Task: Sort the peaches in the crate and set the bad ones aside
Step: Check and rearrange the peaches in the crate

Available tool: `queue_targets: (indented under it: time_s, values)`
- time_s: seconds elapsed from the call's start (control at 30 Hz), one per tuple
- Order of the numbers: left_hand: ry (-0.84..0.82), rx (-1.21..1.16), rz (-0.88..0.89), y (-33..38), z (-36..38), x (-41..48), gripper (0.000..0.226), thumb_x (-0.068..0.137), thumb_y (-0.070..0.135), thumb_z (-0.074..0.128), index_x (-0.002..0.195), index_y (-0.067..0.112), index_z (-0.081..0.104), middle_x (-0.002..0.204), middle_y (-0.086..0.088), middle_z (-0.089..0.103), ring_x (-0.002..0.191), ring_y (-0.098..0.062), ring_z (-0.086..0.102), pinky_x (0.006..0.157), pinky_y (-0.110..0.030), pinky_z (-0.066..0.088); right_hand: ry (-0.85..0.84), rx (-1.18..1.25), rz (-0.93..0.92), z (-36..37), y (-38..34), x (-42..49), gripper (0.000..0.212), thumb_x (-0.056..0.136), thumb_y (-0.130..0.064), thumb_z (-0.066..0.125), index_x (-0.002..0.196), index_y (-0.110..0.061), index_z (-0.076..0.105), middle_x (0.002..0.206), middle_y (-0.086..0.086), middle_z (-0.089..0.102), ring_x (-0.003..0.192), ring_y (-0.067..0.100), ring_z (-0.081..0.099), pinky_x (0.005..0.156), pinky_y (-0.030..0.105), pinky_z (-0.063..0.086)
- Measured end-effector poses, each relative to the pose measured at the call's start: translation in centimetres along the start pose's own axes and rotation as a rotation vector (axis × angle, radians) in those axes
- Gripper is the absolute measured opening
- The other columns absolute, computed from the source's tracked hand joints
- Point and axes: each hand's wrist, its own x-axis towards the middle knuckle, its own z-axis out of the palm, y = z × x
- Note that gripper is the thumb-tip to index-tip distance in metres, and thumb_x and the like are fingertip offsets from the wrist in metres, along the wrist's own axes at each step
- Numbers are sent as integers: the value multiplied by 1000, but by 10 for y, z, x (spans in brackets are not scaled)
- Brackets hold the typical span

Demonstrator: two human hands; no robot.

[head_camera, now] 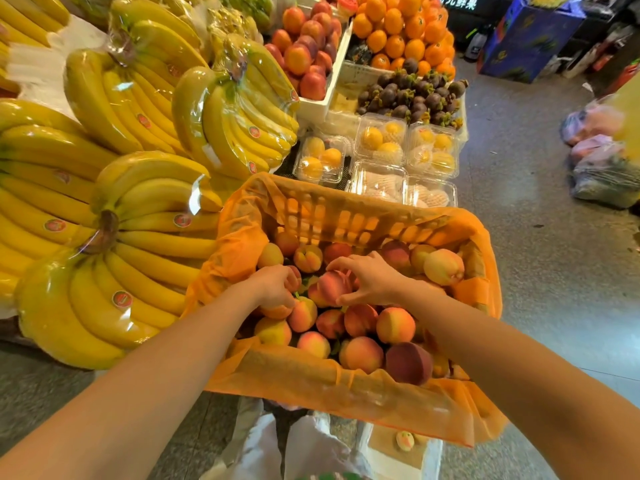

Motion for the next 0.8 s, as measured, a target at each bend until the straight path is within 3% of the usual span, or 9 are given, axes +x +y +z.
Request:
queue_targets:
  time_s: [0.17,0.33,0.43,0.6,0.7,0.8]
  values:
    - [-32,185,67,1,3,3,47,83,27,65,129,21,55,133,-2,56,121,-24,52,97,-36,48,-76,2,-39,-1,2,-1,63,80,-55,68,134,-33,42,121,-1,57,112,19,51,92,38,29]
    - [57,494,53,10,1,0,18,86,15,58,102,7,64,113,-13,62,104,-31,59,78,-34,48,-93,30,-106,13,-16,8,68,79,-51,72,137,-33,44,118,2,55,103,21,53,83,37,44]
    - [54,416,72,10,-7,1,25,83,22,66,105,8,63,111,-10,63,100,-27,60,74,-32,47,-108,139,-113,17,-18,9,65,79,-43,74,137,-31,45,124,1,55,106,20,54,86,38,47]
    - [6,3,199,28,-4,8,60,71,38,80,122,22,54,118,1,56,103,-18,56,84,-33,50,-33,328,-30,-8,0,-7,54,81,-37,75,130,-22,55,119,1,63,104,15,60,88,35,52]
    - [-36,68,268,40,9,14,68,67,47,80,125,28,51,121,3,52,108,-19,51,83,-31,46,17,403,45,-25,14,-25,48,81,-36,76,125,-23,59,112,0,67,98,12,64,85,30,53]
    - [-20,227,316,46,16,18,63,68,45,79,123,26,53,116,-2,51,107,-22,52,82,-31,44,-31,346,107,-28,25,-43,48,79,-38,77,122,-23,61,111,0,67,98,15,64,86,36,53]
